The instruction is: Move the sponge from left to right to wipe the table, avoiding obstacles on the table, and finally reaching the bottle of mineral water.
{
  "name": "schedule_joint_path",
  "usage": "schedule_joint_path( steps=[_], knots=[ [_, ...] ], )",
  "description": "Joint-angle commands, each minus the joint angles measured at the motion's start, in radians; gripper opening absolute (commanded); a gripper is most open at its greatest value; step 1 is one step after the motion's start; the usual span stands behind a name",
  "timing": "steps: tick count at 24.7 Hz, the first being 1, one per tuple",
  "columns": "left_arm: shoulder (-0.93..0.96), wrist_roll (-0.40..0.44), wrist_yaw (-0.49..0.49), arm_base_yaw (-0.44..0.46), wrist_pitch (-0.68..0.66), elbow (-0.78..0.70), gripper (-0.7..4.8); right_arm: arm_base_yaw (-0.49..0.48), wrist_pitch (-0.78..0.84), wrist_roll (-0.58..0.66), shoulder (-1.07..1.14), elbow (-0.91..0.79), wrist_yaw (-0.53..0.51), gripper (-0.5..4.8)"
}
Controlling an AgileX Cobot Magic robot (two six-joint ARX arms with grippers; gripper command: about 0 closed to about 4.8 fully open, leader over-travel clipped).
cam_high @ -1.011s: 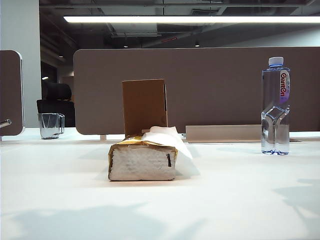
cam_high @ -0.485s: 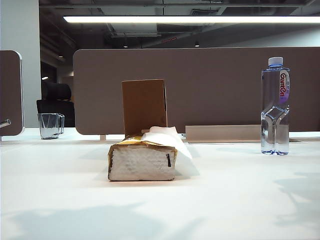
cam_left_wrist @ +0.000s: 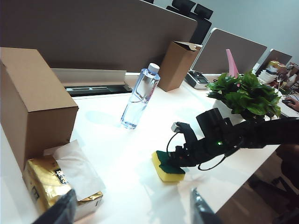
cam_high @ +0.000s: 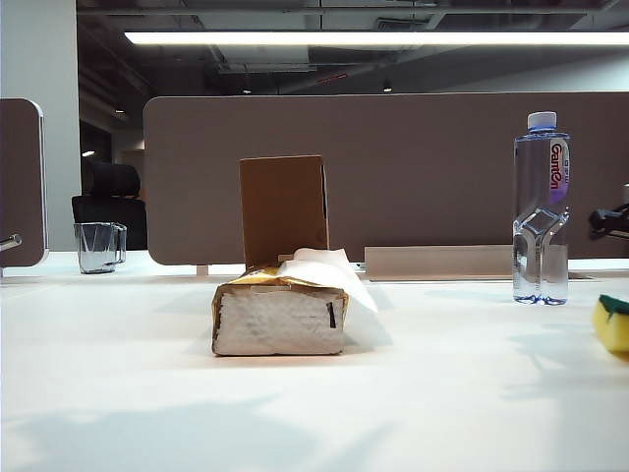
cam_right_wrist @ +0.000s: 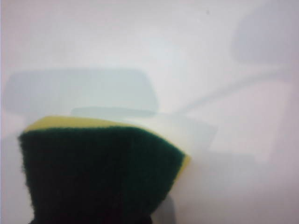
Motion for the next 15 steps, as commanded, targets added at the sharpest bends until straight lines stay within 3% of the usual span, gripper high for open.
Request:
schedule_joint_path(
  steps=[1, 15],
  knots=[
    [0.0, 0.008, -0.006, 0.001, 0.006, 0.006, 3.09, -0.003, 0.026, -0.014, 0.071, 0.05, 0.013, -0.06],
    [0.001, 0.019, -0.032, 0.001, 0.005, 0.006, 3.09, -0.045, 0.062, -0.04, 0.232, 0.263, -0.025, -0.06]
  ],
)
